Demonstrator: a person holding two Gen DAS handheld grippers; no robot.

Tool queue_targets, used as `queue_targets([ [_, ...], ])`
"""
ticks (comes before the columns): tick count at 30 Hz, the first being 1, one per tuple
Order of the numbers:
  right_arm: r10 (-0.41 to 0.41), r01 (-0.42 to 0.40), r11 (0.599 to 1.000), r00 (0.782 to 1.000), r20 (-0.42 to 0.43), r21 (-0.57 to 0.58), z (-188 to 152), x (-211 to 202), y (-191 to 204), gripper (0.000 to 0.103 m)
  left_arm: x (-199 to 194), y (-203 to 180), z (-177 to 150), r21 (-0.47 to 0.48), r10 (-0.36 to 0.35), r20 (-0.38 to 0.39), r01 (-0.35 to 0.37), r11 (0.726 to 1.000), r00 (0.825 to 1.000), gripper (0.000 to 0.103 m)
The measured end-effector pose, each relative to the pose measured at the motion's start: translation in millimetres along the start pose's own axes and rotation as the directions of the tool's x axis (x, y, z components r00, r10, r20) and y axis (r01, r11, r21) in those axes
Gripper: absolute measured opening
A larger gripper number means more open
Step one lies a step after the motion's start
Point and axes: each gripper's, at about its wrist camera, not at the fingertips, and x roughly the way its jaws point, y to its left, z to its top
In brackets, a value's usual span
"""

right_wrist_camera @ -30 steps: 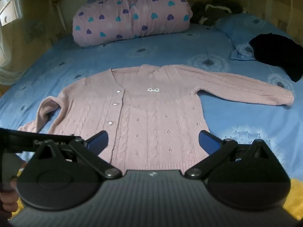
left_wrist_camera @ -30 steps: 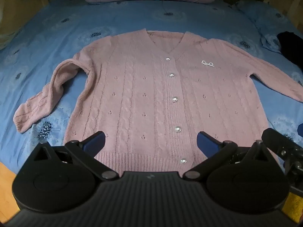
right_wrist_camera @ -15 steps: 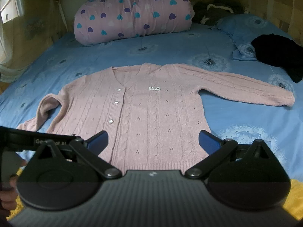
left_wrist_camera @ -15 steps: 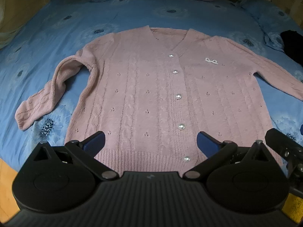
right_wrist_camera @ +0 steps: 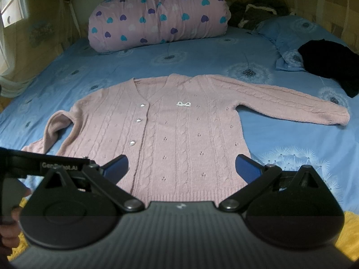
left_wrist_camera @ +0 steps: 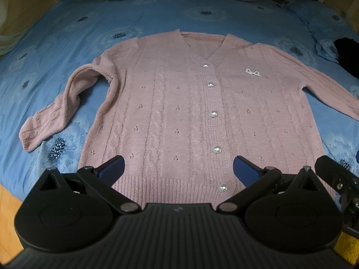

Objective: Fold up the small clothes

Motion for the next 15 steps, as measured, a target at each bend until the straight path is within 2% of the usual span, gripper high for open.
queue_targets([
  [15, -0.002, 0.002, 1.000, 1.000, -0.006, 0.000, -3.9, 0.7, 1.8, 0.103, 0.4, 0.6, 0.2, 0.000, 0.003, -0.002, -0.003, 1.000, 1.000, 0.103],
])
